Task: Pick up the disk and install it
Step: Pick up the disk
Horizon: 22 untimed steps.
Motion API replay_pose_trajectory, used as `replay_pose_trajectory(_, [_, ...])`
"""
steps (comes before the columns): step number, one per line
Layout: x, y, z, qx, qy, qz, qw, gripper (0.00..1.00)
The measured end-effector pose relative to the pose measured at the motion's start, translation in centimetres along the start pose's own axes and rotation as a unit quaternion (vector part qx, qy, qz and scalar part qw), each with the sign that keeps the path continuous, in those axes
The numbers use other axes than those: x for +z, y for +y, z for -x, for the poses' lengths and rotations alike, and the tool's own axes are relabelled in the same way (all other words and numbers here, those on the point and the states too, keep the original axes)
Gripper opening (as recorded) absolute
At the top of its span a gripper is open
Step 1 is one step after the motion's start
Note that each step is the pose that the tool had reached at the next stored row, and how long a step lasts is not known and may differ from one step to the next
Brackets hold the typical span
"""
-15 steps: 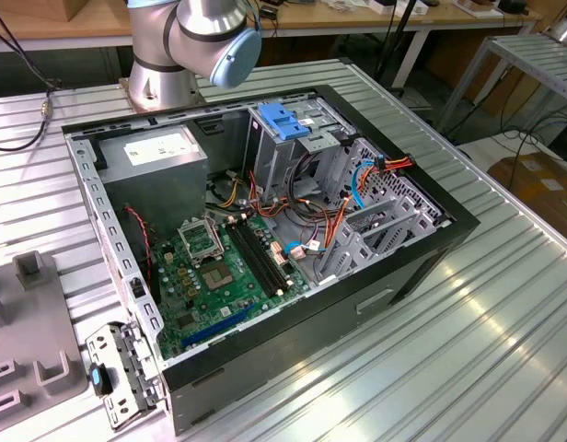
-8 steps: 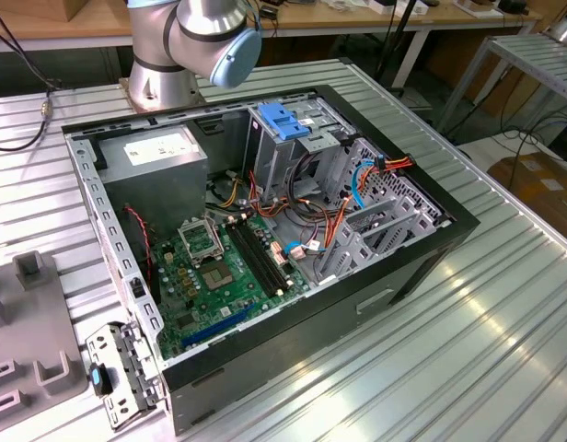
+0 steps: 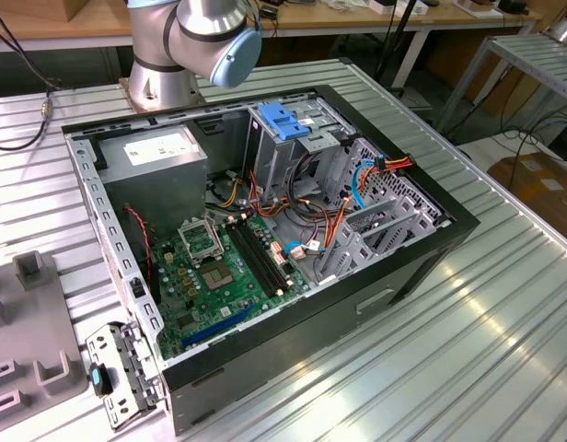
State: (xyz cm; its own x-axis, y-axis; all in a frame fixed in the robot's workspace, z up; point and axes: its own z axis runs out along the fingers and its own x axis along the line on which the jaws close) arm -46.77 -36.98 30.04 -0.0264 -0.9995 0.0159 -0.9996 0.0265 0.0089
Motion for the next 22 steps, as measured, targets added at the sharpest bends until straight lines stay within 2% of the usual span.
replay_pose_trajectory(5, [-0.52, 0.0, -0.01, 0.0, 0.0, 0.0001, 1.0, 0.37])
replay_pose_trajectory(9, [-1.33, 0.01, -0.02, 0.0, 0.0, 0.0, 1.0, 0.37])
replay_pose_trajectory(22, [-2.94, 0.02, -0.04, 0.0, 0.0, 0.0, 1.0, 0.37])
